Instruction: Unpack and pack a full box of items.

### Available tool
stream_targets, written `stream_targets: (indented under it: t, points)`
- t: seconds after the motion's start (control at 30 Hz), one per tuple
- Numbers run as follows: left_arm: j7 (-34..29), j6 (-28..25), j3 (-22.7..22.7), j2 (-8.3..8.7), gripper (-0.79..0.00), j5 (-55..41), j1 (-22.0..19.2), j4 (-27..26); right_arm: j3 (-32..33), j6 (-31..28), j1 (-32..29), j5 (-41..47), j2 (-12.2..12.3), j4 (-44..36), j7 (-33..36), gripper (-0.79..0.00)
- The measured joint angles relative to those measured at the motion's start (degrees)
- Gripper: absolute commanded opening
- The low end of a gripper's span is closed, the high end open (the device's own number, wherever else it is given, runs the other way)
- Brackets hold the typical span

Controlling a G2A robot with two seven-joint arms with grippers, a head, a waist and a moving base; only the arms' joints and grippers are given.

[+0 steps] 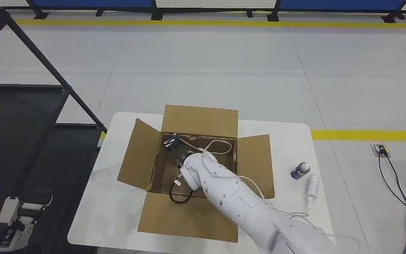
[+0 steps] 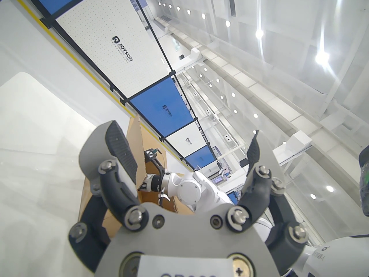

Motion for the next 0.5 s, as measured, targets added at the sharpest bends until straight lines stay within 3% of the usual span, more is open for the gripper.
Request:
stream_targets:
  t: [0.07, 0.1, 0.17, 0.27, 0.5]
  points:
    - [0.0, 0.0, 0.0, 0.0, 0.0, 0.0, 0.0, 0.0, 0.25, -0.8, 0.41, 0.59, -0.96, 2.42, -0.67, -0.372]
    - [0.0, 0.0, 0.0, 0.0, 0.0, 0.0, 0.0, 0.0, 0.41, -1.19, 0.57, 0.91, -1.32, 3.35, -0.91, -0.219]
    - [0.0, 0.0, 0.0, 0.0, 0.0, 0.0, 0.0, 0.0, 0.72, -2.07, 0.98, 1.39, -2.07, 5.3, -1.4, -0.132]
    - [0.0, 0.0, 0.0, 0.0, 0.0, 0.0, 0.0, 0.0, 1.11, -3.2, 1.48, 1.74, -2.9, 7.54, -1.97, -0.086]
    - [0.0, 0.0, 0.0, 0.0, 0.0, 0.0, 0.0, 0.0, 2.53, -7.07, 2.37, 2.84, -3.69, 10.49, -4.05, -0.111]
